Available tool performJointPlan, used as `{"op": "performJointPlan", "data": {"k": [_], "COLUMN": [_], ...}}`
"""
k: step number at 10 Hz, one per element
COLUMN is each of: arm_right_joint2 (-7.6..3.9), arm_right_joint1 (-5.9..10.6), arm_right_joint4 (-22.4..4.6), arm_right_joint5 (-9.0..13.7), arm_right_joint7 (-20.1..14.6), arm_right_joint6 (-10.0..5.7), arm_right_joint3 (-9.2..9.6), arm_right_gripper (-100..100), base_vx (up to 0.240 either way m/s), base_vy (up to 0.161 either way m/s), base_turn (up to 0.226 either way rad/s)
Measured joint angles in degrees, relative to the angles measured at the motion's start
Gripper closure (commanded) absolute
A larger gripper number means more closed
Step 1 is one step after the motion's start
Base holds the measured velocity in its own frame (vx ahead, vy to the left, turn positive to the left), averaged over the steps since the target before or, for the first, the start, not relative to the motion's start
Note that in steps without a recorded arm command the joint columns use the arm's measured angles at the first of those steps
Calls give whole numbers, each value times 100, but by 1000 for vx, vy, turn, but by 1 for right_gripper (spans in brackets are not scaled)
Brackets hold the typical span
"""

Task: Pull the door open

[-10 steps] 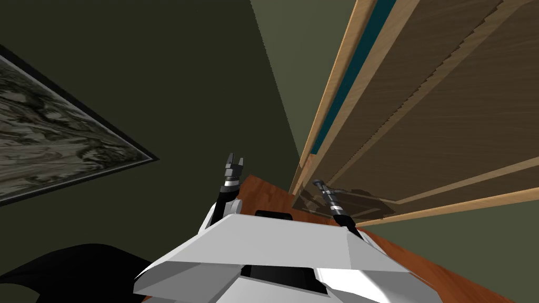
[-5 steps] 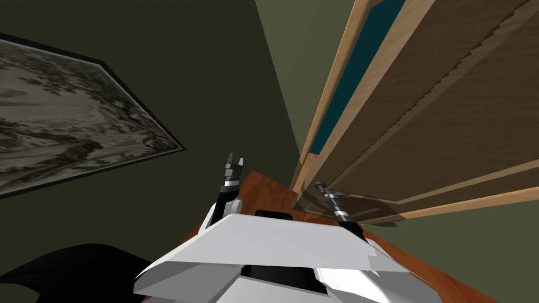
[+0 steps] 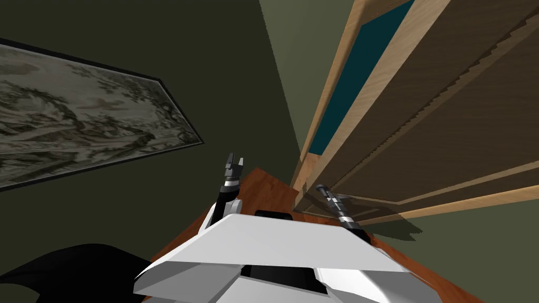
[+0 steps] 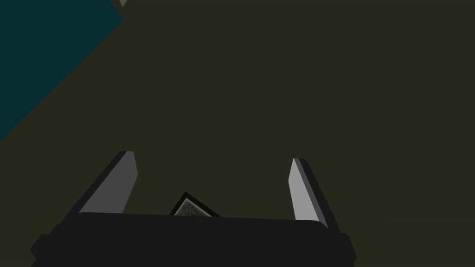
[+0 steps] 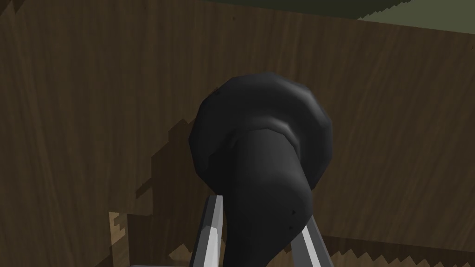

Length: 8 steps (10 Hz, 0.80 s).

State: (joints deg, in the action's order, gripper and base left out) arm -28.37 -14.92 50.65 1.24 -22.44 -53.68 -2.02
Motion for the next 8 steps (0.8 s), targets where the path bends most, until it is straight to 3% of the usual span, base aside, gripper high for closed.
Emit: {"op": "performJointPlan", "data": {"k": [2, 6, 8], "arm_right_joint2": [-87, -233, -250], "arm_right_joint1": [-195, -410, -415], "arm_right_joint4": [74, -63, -107], "arm_right_joint5": [-11, -46, -48], "arm_right_joint7": [-74, -222, -246], "arm_right_joint6": [-173, -570, -625], "arm_right_joint3": [18, 90, 95], "arm_right_gripper": [100, 100, 100], "base_vx": [-195, -146, -187], "base_vy": [-68, -46, -47], "base_turn": [122, 117, 168]}}
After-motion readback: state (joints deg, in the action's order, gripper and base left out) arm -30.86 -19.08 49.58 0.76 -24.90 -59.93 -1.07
